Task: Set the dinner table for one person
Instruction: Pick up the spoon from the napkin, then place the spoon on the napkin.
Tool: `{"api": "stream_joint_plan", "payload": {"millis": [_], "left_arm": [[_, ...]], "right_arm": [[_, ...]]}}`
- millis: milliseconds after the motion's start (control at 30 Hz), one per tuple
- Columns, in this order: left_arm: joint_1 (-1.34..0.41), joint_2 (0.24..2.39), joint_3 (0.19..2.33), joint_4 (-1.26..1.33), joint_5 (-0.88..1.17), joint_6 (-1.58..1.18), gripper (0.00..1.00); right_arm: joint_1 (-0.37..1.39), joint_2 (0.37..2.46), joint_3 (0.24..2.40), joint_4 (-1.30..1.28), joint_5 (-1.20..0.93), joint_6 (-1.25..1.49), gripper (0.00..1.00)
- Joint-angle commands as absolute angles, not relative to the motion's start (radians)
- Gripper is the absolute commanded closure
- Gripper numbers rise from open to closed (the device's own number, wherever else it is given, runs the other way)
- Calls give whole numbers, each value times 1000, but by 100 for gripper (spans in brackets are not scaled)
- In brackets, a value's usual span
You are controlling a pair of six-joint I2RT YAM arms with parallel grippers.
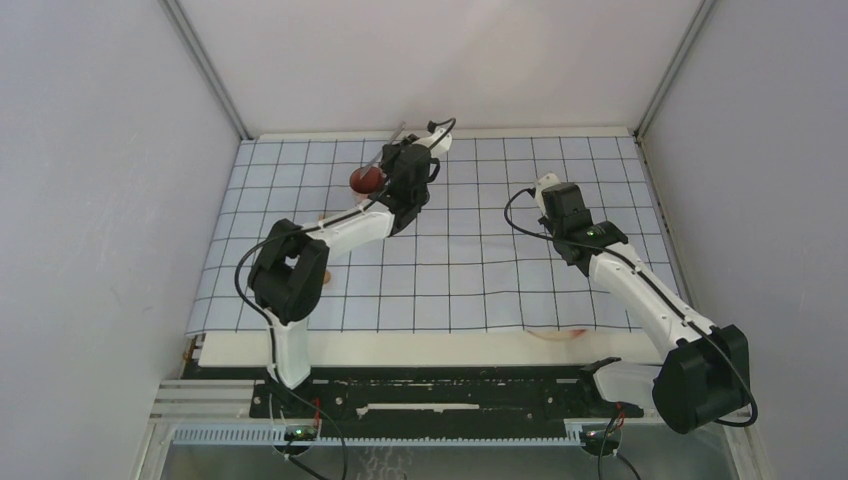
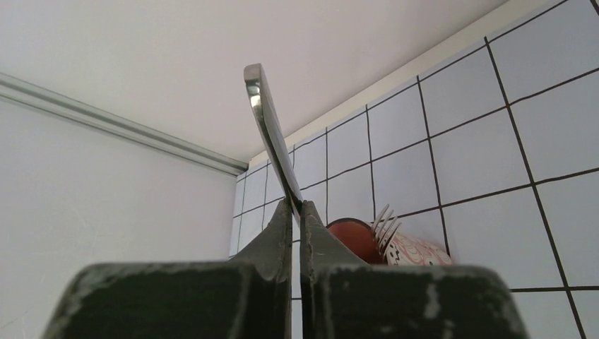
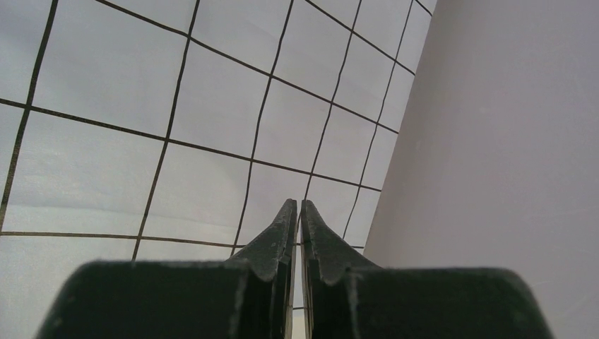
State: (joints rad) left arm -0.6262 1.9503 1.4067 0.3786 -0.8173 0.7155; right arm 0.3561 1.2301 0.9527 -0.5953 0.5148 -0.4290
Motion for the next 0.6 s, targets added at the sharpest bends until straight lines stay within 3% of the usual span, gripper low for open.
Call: {"api": "stream_joint_plan", "payload": {"millis": [0,567], "left_arm": [[-623,1860,1454,372,-891,755,100],[-733,1875,1546,219,-907,672,100]], "right_arm": [[365,1227,994,-557,521,-432,88],[368,1203,994,-578,522,-443,88]]}}
